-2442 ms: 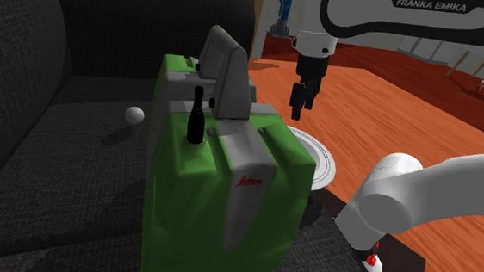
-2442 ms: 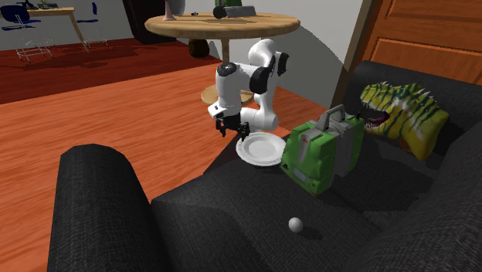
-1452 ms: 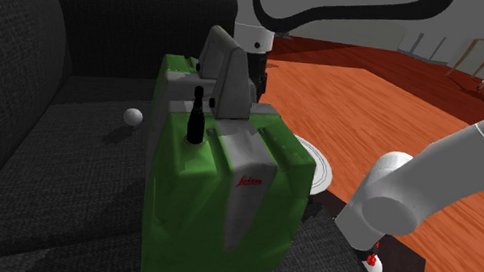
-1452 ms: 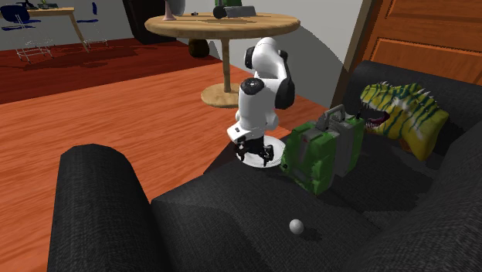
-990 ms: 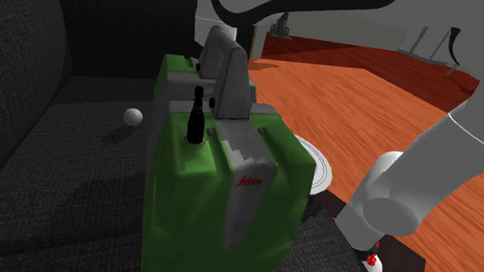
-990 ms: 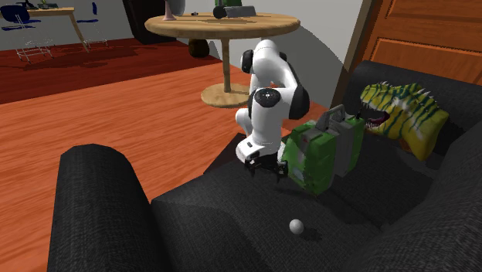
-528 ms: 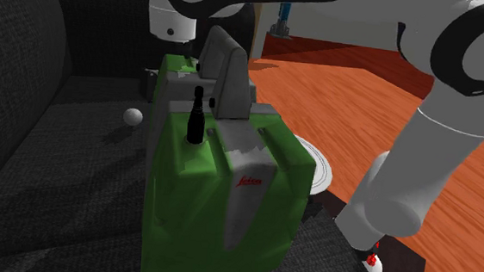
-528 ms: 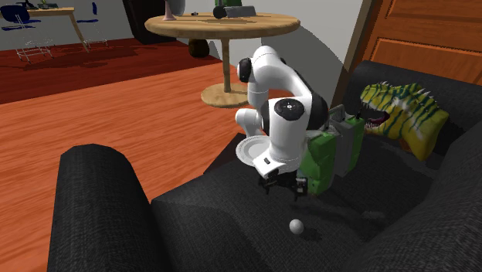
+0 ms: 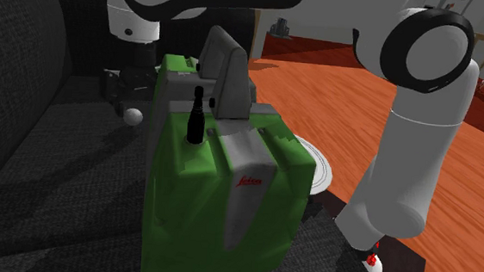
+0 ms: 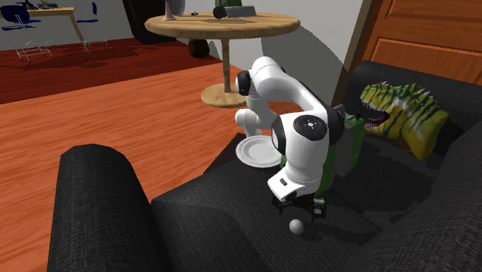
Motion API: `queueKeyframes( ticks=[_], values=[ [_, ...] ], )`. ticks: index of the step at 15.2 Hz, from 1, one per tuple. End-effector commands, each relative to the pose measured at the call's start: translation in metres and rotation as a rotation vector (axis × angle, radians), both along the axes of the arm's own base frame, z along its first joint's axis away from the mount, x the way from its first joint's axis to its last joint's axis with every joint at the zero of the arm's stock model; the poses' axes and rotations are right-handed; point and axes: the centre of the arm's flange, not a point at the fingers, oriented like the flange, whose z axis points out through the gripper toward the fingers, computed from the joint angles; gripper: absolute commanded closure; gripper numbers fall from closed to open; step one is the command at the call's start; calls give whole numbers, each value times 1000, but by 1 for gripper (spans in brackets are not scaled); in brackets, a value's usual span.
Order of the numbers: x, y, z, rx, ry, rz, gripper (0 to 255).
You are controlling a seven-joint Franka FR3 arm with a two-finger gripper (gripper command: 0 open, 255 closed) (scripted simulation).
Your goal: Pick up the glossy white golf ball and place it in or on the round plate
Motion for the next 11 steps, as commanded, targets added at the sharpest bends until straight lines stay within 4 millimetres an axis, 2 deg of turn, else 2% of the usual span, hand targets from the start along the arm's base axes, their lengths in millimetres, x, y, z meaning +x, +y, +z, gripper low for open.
queueKeyframes(
  ticks=[1, 5, 11],
  values=[
    [0, 3, -9, 1, -1, 0, 0],
    [-1, 4, -28, 1, -1, 0, 0],
    [-1, 4, -28, 1, -1, 0, 0]
  ],
)
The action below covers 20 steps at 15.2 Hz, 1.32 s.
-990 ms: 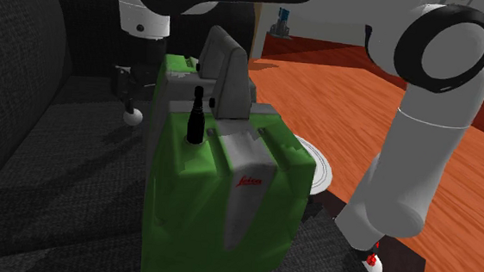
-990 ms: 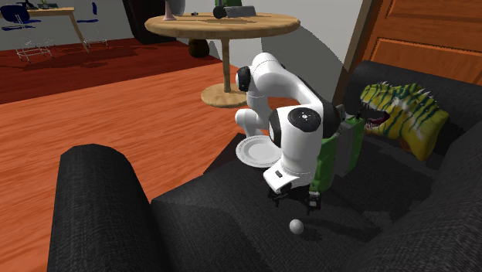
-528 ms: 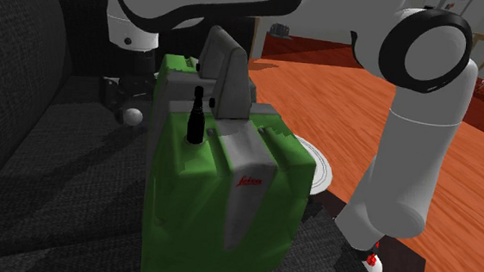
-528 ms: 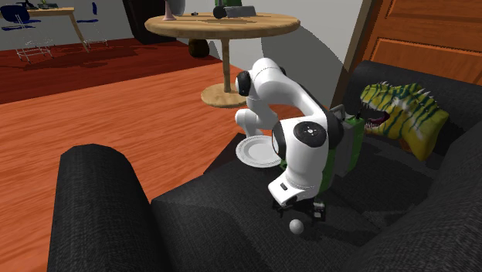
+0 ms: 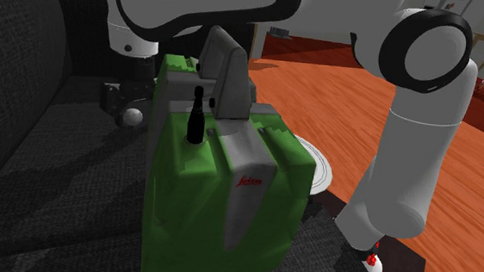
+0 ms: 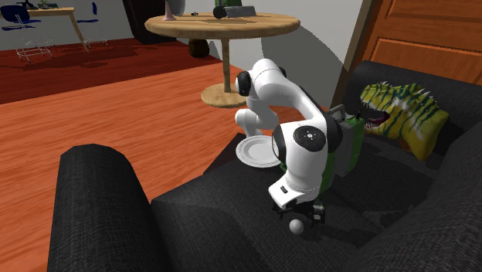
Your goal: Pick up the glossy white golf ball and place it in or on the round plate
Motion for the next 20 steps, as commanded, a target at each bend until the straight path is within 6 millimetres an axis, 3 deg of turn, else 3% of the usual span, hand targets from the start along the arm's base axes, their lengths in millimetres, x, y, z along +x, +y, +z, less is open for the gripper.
queueKeyframes(
  ticks=[1, 2, 11, 12, 17, 20],
  values=[
    [0, 0, 0, 0, 0, 0, 0],
    [0, 0, 0, 0, 0, 0, 255],
    [0, 0, 0, 0, 0, 0, 255],
    [0, 0, 0, 0, 0, 0, 0],
    [41, -1, 42, 60, -9, -139, 0],
    [40, 1, 26, 60, -9, -139, 0]
  ],
)
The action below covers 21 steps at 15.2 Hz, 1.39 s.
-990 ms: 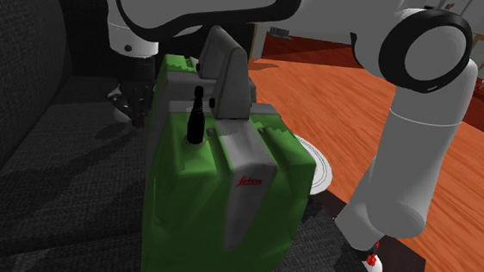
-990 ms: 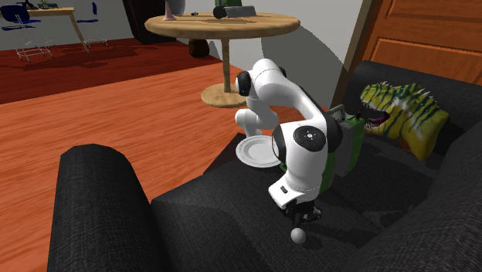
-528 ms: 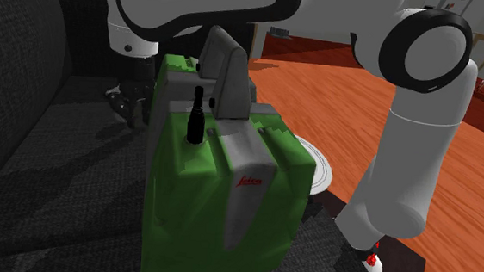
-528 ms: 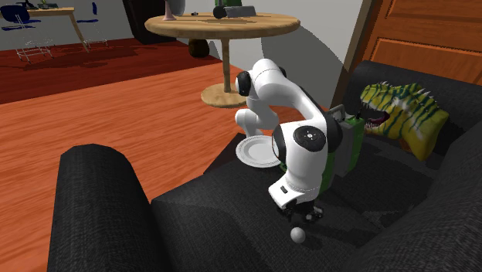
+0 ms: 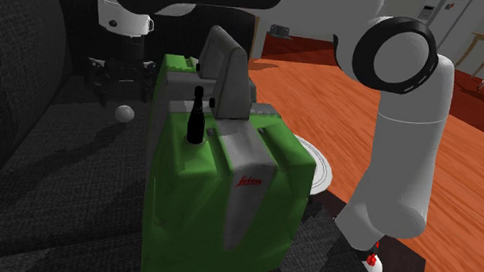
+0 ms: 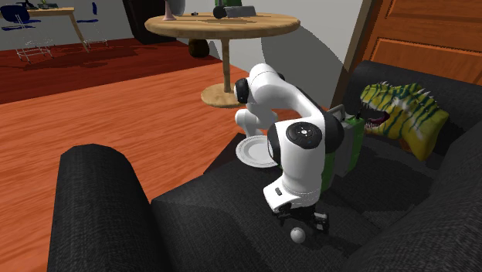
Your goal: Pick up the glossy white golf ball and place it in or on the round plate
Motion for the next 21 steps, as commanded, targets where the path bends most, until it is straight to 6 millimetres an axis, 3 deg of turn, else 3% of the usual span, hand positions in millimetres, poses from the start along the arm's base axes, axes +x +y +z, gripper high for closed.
queueKeyframes(
  ticks=[1, 5, 12, 13, 21],
  values=[
    [1, 1, -9, 2, 0, -3, 0],
    [0, 4, -28, 2, 0, -3, 0],
    [0, 4, -28, 2, 0, -3, 0],
    [0, 4, -28, 2, 0, -3, 255],
    [0, 4, -28, 2, 0, -3, 255]
  ],
)
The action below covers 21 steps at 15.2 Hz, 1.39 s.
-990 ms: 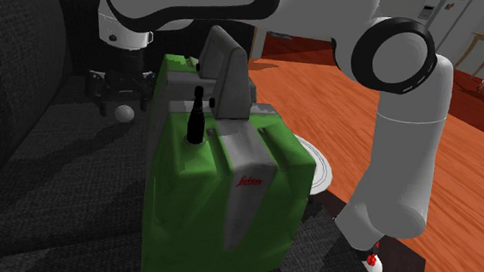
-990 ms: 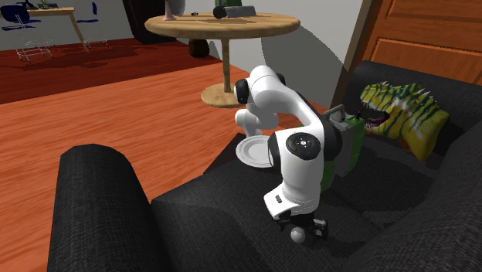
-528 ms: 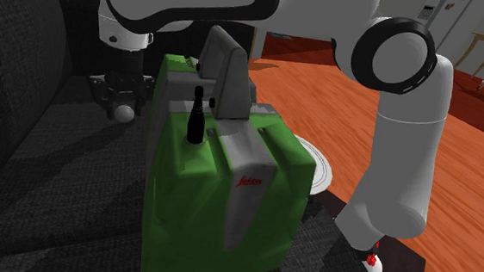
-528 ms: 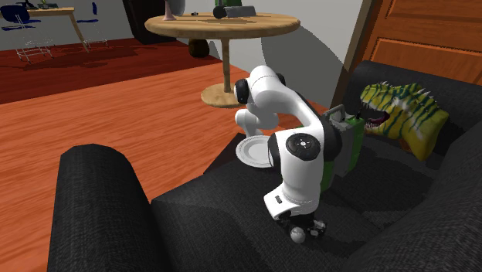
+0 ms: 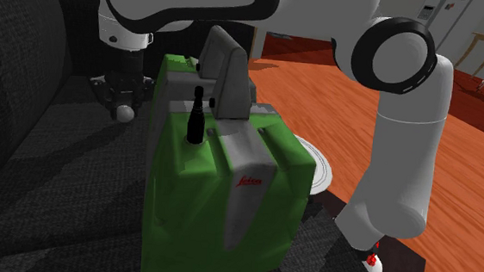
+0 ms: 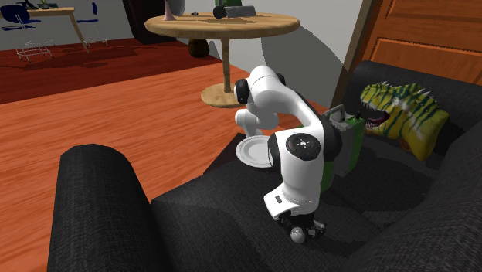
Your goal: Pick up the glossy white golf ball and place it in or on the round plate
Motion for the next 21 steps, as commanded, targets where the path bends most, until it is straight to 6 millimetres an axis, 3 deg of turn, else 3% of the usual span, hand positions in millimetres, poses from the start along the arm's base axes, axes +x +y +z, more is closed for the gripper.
queueKeyframes(
  ticks=[1, 18, 21],
  values=[
    [0, 0, 0, 0, 0, 0, 255],
    [0, 0, 85, 0, 0, 0, 255],
    [-32, -23, 86, 0, 0, 0, 255]
  ],
)
